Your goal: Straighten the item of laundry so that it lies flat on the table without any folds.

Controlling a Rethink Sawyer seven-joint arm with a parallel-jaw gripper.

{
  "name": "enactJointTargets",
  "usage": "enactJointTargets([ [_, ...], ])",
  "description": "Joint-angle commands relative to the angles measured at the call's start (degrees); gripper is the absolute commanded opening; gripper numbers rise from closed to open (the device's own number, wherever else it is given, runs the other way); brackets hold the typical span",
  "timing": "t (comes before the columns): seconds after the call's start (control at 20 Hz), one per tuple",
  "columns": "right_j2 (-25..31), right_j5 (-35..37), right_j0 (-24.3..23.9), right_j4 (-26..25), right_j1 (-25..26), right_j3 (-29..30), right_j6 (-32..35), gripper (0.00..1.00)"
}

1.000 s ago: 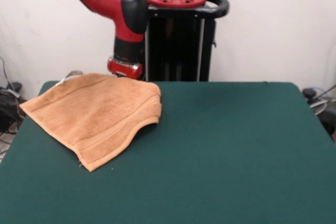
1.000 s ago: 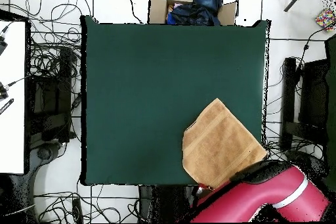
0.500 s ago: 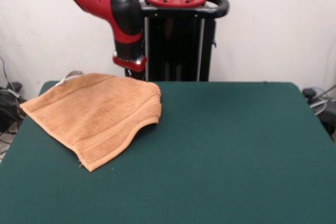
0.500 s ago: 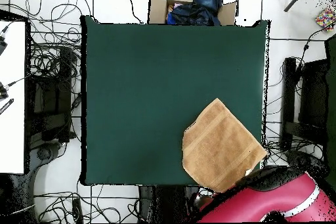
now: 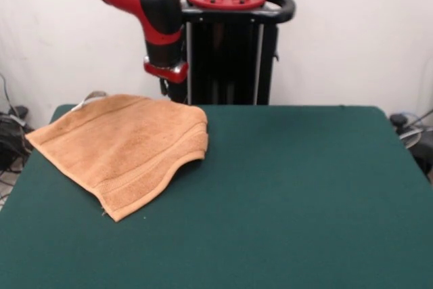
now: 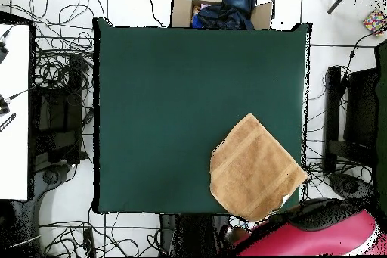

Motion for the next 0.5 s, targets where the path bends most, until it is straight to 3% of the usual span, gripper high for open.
enactJointTargets([
  [0.05,4.3,8.7,3.3,-0.5,-10.2,3.7,6.9,0.0],
  [0.5,9.0,13.8,-0.3,-2.3,-26.1,7.3,6.0,0.0],
])
